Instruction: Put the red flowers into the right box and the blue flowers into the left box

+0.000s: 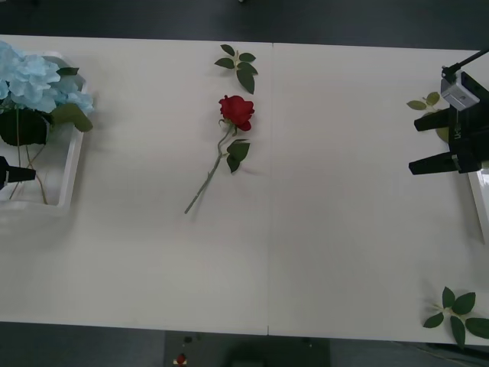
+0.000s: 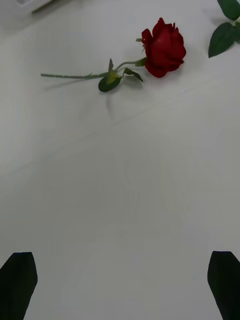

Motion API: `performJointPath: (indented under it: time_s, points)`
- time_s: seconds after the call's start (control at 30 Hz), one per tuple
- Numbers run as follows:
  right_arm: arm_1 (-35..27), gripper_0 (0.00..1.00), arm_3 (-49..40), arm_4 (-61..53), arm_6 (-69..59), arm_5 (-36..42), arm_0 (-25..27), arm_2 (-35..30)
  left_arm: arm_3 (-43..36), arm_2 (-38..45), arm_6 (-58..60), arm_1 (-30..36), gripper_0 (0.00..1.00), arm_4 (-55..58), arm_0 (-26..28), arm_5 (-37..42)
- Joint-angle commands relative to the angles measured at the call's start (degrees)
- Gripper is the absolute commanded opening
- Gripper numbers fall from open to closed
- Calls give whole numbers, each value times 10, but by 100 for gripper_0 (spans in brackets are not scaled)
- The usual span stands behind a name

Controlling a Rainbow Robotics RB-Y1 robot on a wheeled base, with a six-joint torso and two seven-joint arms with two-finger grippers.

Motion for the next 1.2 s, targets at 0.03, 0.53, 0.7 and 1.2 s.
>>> performJointPath:
  time_s: [0.03, 0.53, 0.7, 1.2]
  points:
    - [1, 100, 7, -40, -3, 1, -3, -3, -8, 67, -23, 72, 98, -42, -39, 106]
    - [1, 100, 29, -80, -3, 6, -3, -3, -89, 355, -8, 79, 98, -302, -81, 355]
    - [1, 100, 33, -66, -3, 9, -3, -3, -97, 411, -3, 52, 98, -217, -81, 389]
    - [1, 100, 66, -51, -3, 20, -3, 2, -95, 315, -6, -81, 98, 122, -91, 360]
